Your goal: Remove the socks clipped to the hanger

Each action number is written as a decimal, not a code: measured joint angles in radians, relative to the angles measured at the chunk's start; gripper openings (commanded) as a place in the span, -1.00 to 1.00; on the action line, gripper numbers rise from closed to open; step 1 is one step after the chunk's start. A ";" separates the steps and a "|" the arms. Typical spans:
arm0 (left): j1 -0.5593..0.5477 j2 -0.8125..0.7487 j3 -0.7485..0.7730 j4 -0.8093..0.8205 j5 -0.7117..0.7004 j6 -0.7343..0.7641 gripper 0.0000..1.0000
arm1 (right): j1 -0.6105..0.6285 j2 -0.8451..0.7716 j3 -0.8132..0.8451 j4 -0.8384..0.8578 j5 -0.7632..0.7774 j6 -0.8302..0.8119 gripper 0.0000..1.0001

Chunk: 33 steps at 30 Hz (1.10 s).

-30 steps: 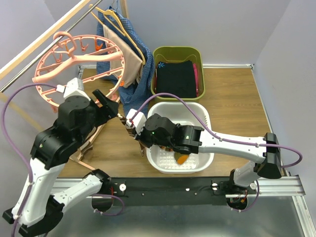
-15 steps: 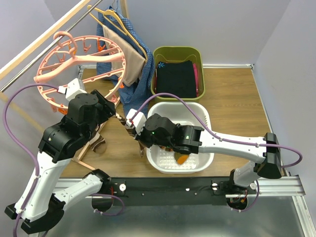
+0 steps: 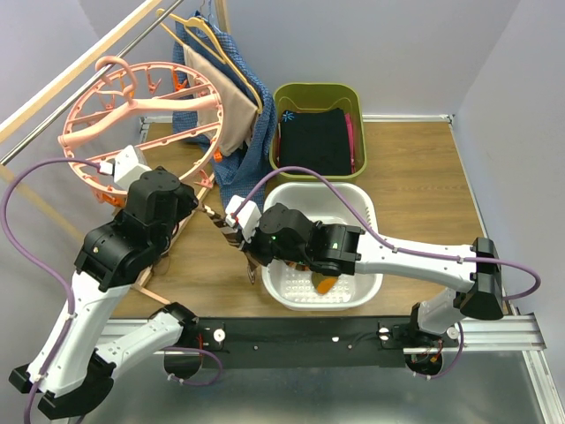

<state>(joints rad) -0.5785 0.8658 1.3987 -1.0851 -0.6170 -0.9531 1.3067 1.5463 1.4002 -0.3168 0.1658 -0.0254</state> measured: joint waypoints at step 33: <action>0.000 -0.089 -0.064 0.132 -0.003 0.051 -1.00 | -0.282 -0.083 -0.051 -0.146 0.924 -0.112 -0.89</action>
<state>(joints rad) -0.5785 0.7765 1.3350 -0.9527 -0.6201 -0.9016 1.0248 1.4631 1.3487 -0.4633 1.0893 -0.1375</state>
